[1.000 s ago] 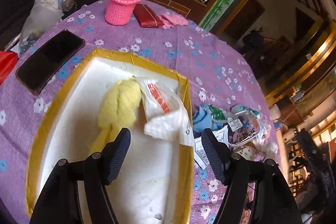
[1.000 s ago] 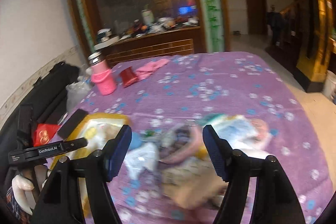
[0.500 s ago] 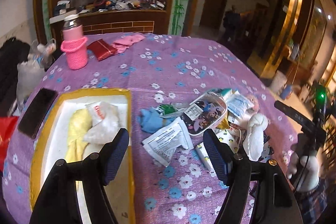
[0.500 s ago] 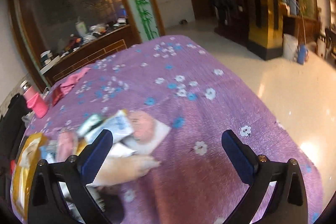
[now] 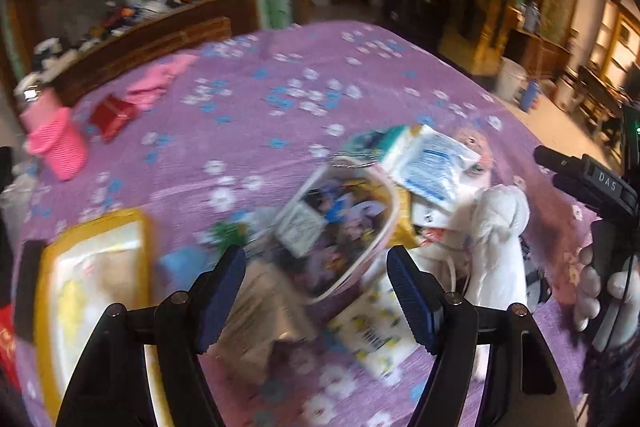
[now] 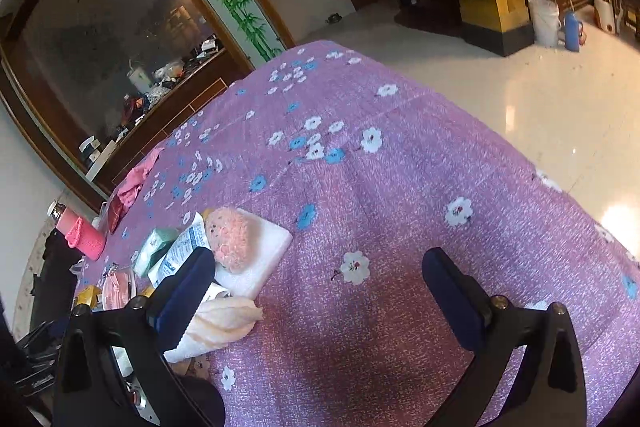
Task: Organize soft objects
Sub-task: 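Grasp the pink cartoon pouch with the left tool, then carry the pink pouch with the left tool toward the foam box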
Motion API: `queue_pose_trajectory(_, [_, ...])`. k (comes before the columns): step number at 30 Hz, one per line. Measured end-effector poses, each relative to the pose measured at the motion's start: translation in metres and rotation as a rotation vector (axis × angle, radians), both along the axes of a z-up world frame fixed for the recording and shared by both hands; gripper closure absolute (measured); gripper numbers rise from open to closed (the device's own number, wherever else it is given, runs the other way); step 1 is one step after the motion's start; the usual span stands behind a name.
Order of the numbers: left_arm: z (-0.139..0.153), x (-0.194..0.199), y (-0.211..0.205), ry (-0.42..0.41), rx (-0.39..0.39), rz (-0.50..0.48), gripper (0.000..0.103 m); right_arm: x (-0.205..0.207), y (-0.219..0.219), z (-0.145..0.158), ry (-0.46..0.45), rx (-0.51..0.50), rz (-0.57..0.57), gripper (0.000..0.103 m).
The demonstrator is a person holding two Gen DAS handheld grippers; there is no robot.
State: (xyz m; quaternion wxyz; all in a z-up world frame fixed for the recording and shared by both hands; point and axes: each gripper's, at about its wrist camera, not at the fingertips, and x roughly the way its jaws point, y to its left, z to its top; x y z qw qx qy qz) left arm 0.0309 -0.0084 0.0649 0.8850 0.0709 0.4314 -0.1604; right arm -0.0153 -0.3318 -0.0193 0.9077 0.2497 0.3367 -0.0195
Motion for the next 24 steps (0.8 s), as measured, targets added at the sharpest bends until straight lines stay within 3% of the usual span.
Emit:
queue_pose_trajectory(4, [-0.004, 0.016, -0.009, -0.018, 0.002, -0.065, 0.025, 0.003, 0.004, -0.001, 0.017, -0.001, 0.020, 0.000])
queue_pose_trajectory(7, [-0.013, 0.029, -0.018, -0.018, 0.045, -0.124, 0.017, 0.006, 0.007, -0.004, 0.033, -0.005, 0.037, 0.000])
queue_pose_trajectory(12, [-0.023, 0.041, -0.022, 0.030, 0.014, -0.139, 0.018, 0.010, 0.013, -0.006, 0.055, -0.026, 0.056, 0.000])
queue_pose_trajectory(13, [-0.025, 0.041, -0.024, 0.028, 0.018, -0.134, 0.021, 0.010, 0.013, -0.006, 0.056, -0.031, 0.058, 0.000])
queue_pose_trajectory(15, [-0.023, 0.039, -0.026, 0.019, 0.018, -0.129, 0.052, 0.010, 0.014, -0.006, 0.056, -0.046, 0.056, 0.000])
queue_pose_trajectory(17, [-0.013, 0.032, -0.029, -0.012, 0.006, -0.133, 0.073, 0.011, 0.015, -0.006, 0.058, -0.058, 0.052, 0.000])
queue_pose_trajectory(24, [0.011, 0.012, -0.021, -0.047, -0.052, -0.134, 0.082, 0.012, 0.013, -0.010, 0.075, -0.059, 0.046, 0.000])
